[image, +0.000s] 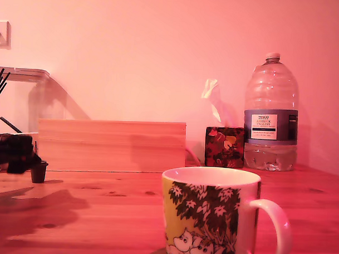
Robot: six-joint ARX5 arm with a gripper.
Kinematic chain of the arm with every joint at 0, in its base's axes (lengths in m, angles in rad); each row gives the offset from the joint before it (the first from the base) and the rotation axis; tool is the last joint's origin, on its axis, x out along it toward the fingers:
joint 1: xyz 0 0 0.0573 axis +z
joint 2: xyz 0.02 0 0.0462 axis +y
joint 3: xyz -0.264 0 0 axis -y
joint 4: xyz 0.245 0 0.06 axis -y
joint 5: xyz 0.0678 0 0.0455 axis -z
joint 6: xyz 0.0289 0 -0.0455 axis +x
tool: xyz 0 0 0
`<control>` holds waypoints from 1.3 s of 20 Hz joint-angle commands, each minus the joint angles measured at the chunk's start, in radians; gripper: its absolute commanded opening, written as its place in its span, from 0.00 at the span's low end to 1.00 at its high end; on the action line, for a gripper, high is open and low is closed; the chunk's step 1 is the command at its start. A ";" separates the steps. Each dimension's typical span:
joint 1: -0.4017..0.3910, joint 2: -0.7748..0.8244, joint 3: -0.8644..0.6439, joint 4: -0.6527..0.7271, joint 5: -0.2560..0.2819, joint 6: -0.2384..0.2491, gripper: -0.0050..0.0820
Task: Pick up the coffee capsules from the table one by one and drop them inside the nearest coffee cup
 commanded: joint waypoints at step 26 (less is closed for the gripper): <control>0.012 0.163 0.337 -0.296 0.003 0.053 0.77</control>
